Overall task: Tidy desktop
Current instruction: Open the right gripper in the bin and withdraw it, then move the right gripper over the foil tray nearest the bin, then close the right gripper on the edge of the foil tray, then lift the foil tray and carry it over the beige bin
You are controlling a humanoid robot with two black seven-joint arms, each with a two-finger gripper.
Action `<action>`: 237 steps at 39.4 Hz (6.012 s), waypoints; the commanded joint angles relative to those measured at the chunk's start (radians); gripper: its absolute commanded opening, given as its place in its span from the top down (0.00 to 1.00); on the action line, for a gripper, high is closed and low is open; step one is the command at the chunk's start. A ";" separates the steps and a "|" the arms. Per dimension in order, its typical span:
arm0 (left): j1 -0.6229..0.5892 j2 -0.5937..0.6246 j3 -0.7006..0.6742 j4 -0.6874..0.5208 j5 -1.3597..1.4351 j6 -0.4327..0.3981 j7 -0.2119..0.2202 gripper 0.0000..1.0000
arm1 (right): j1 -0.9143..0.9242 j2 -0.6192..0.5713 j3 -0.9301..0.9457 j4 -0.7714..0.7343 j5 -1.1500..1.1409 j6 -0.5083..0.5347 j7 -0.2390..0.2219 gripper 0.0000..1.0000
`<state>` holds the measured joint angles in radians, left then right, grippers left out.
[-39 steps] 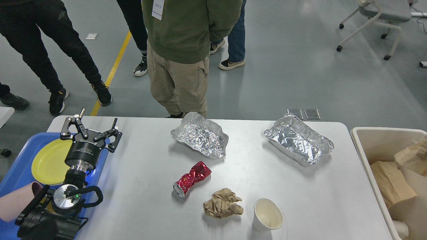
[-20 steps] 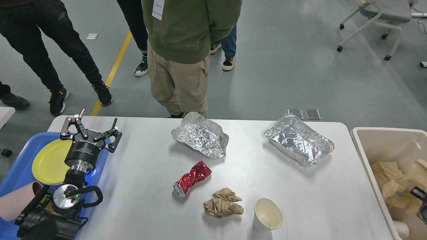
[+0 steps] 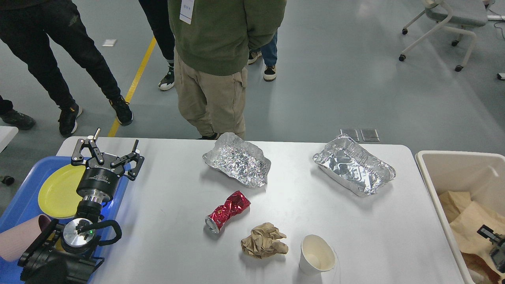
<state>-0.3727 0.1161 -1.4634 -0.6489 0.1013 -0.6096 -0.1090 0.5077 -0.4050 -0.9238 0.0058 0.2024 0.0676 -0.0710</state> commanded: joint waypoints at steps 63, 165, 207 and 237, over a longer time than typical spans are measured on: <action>0.000 0.000 0.000 0.000 0.000 0.001 -0.001 0.04 | 1.555 0.066 -0.293 1.050 -0.251 0.644 -0.012 0.00; 0.000 -0.001 0.000 0.000 0.000 -0.001 0.000 0.04 | 0.493 0.244 -0.023 0.336 0.155 0.123 -0.012 0.00; 0.000 -0.001 0.000 0.000 0.000 0.001 0.000 0.04 | 0.382 0.301 -0.003 0.223 0.101 0.063 -0.021 1.00; 0.000 -0.001 0.000 0.000 0.000 0.001 0.000 0.04 | 0.894 0.084 -0.124 0.808 0.020 0.159 -0.102 1.00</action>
<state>-0.3727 0.1161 -1.4634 -0.6489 0.1012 -0.6098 -0.1089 1.2435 -0.2721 -0.9828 0.6659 0.2557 0.1643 -0.1594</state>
